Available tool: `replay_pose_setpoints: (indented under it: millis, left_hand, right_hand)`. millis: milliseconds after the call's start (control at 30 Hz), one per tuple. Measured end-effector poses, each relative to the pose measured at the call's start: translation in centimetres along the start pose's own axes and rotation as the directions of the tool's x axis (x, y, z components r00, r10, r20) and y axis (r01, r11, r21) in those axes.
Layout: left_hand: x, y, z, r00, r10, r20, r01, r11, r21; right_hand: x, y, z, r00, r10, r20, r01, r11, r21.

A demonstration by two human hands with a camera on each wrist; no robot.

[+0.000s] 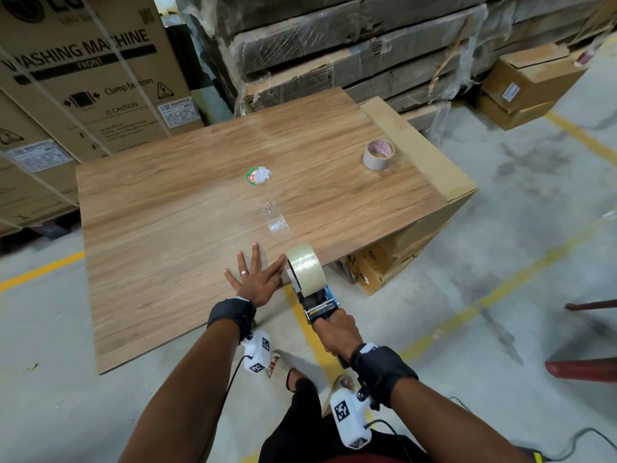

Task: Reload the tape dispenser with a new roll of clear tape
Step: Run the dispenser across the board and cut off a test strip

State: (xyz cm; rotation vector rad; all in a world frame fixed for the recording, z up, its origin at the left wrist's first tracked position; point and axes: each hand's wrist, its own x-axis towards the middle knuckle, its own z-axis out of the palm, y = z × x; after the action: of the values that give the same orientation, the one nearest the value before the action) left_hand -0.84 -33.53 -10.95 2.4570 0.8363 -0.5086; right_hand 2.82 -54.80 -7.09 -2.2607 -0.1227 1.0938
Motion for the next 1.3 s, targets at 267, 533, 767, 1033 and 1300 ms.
replay_pose_setpoints:
  millis: [267,533,767,1033,1300]
  left_hand:
    - [0.2,-0.1,0.1,1.000,0.003,-0.003,-0.003,1.000,0.008]
    - [0.4,0.0,0.2,1.000,0.000,0.003,0.000,1.000,0.008]
    - [0.1,0.2,-0.2,0.999,-0.019,0.028,0.019,1.000,0.001]
    - [-0.1,0.3,-0.6,0.999,-0.026,0.040,0.025,0.999,0.027]
    - [-0.8,0.7,-1.1,0.996,-0.054,0.066,0.053,0.998,0.020]
  right_hand:
    - [1.0,0.1,0.8,1.000,0.024,0.006,-0.024,0.999,-0.023]
    - [1.5,1.0,1.6,0.999,0.003,-0.039,-0.007,0.995,-0.097]
    - [1.3,1.0,2.0,0.996,0.019,-0.086,-0.029,0.993,-0.118]
    - [0.9,2.0,0.5,0.998,-0.016,-0.061,-0.003,0.953,-0.302]
    - [1.4,2.5,-1.3,0.997,-0.082,-0.013,0.072,0.937,-0.341]
